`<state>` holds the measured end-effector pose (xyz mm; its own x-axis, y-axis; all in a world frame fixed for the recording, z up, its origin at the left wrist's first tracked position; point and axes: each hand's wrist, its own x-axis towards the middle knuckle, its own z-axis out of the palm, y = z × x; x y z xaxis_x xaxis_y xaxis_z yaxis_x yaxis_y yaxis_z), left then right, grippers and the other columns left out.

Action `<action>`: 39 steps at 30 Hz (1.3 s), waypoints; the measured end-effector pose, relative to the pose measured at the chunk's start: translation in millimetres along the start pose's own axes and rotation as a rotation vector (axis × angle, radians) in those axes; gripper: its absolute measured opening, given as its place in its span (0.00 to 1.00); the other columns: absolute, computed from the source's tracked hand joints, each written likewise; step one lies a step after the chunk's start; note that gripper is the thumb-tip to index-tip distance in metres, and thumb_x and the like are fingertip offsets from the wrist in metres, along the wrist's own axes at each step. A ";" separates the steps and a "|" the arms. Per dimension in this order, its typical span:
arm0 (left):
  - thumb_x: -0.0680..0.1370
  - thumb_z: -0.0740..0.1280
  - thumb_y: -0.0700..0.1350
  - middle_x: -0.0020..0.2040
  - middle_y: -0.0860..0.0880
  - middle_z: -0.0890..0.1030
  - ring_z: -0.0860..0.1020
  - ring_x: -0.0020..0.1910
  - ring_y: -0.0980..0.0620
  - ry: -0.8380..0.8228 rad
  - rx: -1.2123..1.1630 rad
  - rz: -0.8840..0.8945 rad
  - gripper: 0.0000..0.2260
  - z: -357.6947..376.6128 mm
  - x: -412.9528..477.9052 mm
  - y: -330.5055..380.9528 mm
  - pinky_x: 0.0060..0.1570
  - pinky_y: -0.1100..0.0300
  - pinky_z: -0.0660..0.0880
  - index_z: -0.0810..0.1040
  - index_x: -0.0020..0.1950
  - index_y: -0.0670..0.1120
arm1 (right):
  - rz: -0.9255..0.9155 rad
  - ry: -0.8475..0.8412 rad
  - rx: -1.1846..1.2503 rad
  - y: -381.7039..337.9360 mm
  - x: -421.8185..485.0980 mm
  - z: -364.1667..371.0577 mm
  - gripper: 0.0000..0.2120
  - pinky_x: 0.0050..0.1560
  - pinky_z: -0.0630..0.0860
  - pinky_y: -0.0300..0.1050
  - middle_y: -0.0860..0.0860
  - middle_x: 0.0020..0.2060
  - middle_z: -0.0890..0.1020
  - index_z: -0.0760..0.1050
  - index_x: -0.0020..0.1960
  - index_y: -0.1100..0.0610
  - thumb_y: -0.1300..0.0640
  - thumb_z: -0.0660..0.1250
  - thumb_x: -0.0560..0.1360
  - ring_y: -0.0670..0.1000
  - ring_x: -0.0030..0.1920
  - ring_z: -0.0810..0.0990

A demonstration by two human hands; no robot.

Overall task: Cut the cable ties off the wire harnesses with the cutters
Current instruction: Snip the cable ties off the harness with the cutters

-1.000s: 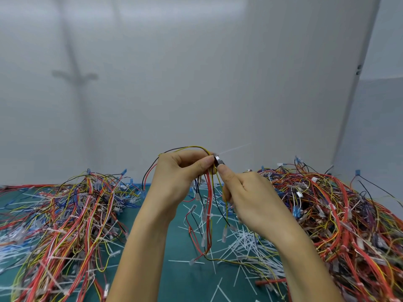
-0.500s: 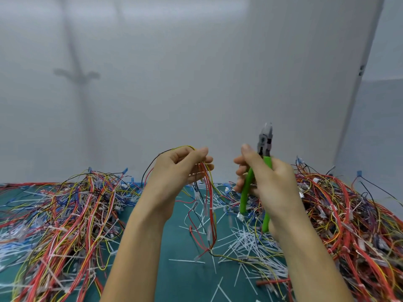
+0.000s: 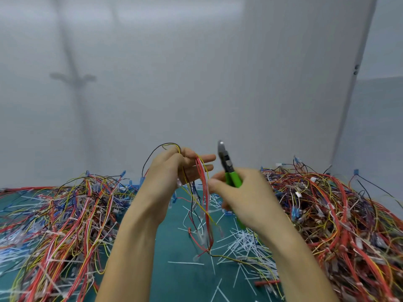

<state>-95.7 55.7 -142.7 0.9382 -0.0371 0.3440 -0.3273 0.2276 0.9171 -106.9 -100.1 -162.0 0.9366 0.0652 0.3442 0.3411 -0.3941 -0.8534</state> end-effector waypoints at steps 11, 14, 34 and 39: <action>0.78 0.53 0.32 0.46 0.44 0.86 0.85 0.44 0.45 -0.036 0.084 -0.029 0.15 -0.3 -4.2 1.8 0.42 0.57 0.82 0.73 0.59 0.42 | -0.072 0.013 0.206 -5.2 -2.7 3.4 0.06 0.35 0.73 0.44 0.48 0.31 0.84 0.80 0.39 0.55 0.58 0.73 0.74 0.43 0.27 0.74; 0.78 0.54 0.33 0.34 0.47 0.84 0.82 0.30 0.50 0.123 0.173 -0.081 0.13 -5.3 -2.0 2.6 0.32 0.59 0.80 0.73 0.57 0.43 | -0.046 0.056 0.326 -4.0 -1.8 -0.8 0.08 0.30 0.74 0.40 0.49 0.32 0.85 0.79 0.39 0.55 0.63 0.71 0.76 0.44 0.26 0.73; 0.75 0.67 0.52 0.34 0.55 0.84 0.78 0.30 0.61 0.174 0.643 0.174 0.10 4.1 -11.5 11.5 0.39 0.60 0.74 0.85 0.37 0.54 | -0.123 0.007 0.410 -0.1 -2.3 -9.9 0.04 0.36 0.80 0.44 0.55 0.37 0.86 0.80 0.44 0.58 0.64 0.69 0.77 0.49 0.33 0.80; 0.80 0.63 0.47 0.40 0.55 0.86 0.84 0.36 0.57 0.040 0.583 0.024 0.13 12.8 -12.7 8.8 0.39 0.59 0.73 0.85 0.41 0.49 | -0.121 0.022 0.475 0.3 -1.7 -4.8 0.01 0.33 0.79 0.44 0.55 0.31 0.79 0.80 0.45 0.62 0.65 0.70 0.76 0.52 0.30 0.77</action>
<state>-111.9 45.8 -136.4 0.9297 0.0008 0.3683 -0.3453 -0.3456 0.8725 -108.8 -104.7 -160.9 0.8879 0.0628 0.4557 0.4510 0.0768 -0.8892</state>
